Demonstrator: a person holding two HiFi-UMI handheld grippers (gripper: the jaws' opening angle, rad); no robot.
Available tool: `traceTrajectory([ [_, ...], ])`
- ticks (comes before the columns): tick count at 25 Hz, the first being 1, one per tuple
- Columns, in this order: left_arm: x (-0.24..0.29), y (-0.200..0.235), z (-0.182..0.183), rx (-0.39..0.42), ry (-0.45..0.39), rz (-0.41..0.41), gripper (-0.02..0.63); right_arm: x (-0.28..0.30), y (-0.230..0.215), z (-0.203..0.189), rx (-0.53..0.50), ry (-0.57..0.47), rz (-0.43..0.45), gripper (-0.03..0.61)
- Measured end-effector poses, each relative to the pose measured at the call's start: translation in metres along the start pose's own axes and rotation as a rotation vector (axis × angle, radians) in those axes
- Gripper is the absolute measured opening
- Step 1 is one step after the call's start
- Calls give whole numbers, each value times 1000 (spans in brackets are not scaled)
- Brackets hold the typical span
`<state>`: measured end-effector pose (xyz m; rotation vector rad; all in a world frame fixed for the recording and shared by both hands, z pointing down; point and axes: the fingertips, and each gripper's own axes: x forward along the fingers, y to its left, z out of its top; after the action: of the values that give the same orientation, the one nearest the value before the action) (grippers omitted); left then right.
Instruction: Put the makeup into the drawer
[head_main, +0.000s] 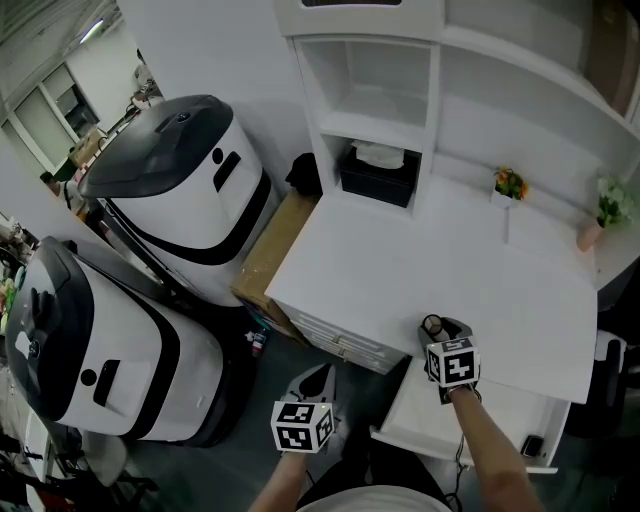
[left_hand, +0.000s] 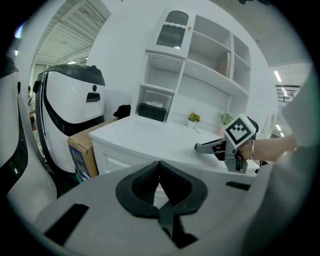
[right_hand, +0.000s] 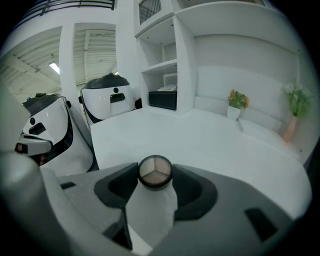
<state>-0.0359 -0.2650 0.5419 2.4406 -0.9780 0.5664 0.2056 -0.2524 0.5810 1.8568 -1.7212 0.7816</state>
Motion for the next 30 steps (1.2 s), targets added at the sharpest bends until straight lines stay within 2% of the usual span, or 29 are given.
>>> traceTrajectory([
  [7,-2,-4,0,1,-2,-42,2,-26,13,-7,34,-25,-5,216],
  [16,-4,-14,-3,60,9,-109,2,-62,35,-20,55,-60,-12,216],
  [30,-14,-37,-15,132,26,-207,3,-114,54,-69,85,-53,-70,216],
])
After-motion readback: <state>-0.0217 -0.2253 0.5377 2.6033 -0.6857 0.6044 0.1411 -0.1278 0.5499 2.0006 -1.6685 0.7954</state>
